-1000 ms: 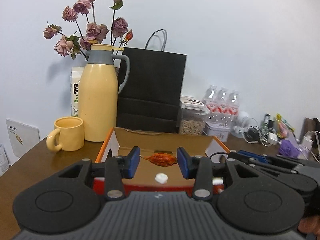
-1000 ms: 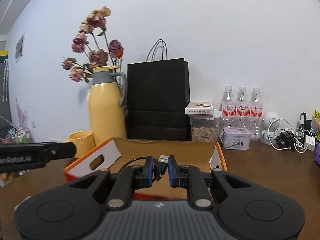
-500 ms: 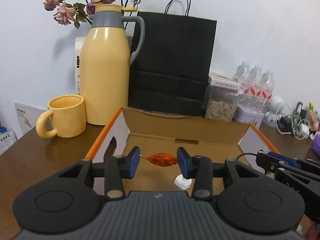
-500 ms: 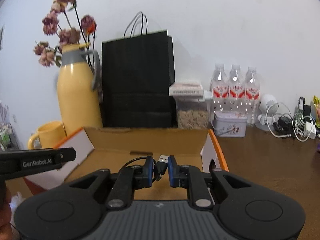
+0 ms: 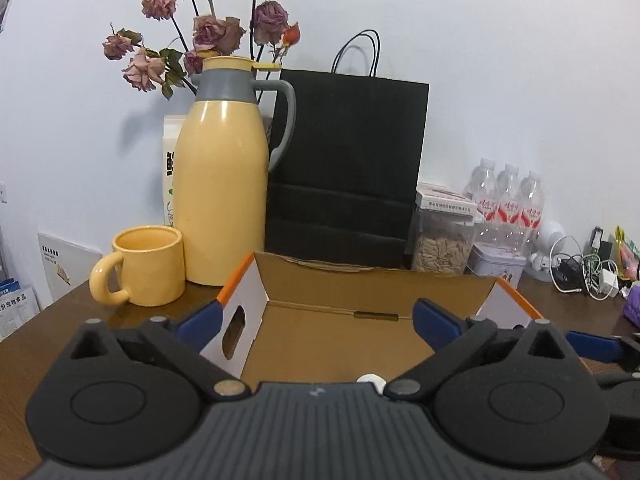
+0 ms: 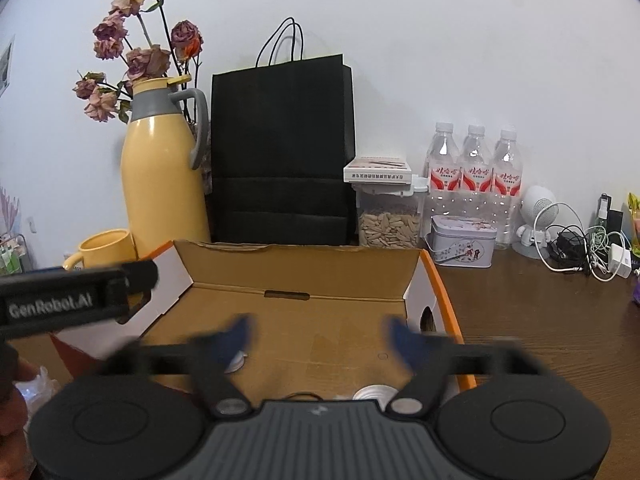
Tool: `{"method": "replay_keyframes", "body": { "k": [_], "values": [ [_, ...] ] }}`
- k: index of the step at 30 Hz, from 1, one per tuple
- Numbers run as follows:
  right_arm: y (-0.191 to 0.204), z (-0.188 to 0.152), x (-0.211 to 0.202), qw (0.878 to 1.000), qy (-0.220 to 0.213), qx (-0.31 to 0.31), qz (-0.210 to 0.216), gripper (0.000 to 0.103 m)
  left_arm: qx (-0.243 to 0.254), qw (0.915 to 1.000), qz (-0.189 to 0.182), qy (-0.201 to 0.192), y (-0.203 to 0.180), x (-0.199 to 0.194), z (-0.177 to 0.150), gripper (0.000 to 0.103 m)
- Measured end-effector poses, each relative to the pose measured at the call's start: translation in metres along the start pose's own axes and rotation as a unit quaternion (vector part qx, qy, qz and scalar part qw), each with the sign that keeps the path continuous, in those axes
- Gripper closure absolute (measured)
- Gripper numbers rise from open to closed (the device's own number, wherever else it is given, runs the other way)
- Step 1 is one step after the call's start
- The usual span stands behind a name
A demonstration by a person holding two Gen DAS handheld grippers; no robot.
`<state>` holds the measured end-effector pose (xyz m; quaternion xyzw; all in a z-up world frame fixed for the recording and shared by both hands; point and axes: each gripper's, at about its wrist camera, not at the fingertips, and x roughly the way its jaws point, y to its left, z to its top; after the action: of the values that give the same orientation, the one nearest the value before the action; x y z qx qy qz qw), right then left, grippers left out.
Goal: Organize objects
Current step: 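Move both open tools back over the cluttered table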
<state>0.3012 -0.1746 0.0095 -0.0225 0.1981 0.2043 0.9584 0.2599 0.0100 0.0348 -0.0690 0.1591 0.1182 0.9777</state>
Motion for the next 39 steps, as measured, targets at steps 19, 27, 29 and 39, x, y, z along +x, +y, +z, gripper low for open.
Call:
{"method": "replay_keyframes", "body": {
  "k": [19,27,29,39],
  "values": [
    [0.006,0.007,-0.029,1.000,-0.028,-0.009,-0.009,0.000,-0.013,0.9994,-0.018,-0.027,0.002,-0.027,0.010,0.000],
    [0.019,0.011,-0.064,0.998,-0.052,-0.036,-0.001,0.000,-0.013,0.9988,-0.014,-0.045,0.012,-0.061,0.018,0.000],
    [0.023,0.011,-0.075,0.997,-0.057,-0.043,0.000,0.000,-0.010,0.9989,-0.012,-0.045,0.016,-0.069,0.017,0.000],
    [0.029,-0.002,-0.131,0.996,-0.068,-0.060,0.012,0.000,0.009,0.9996,-0.015,-0.024,0.042,-0.121,0.009,0.000]
  ]
}}
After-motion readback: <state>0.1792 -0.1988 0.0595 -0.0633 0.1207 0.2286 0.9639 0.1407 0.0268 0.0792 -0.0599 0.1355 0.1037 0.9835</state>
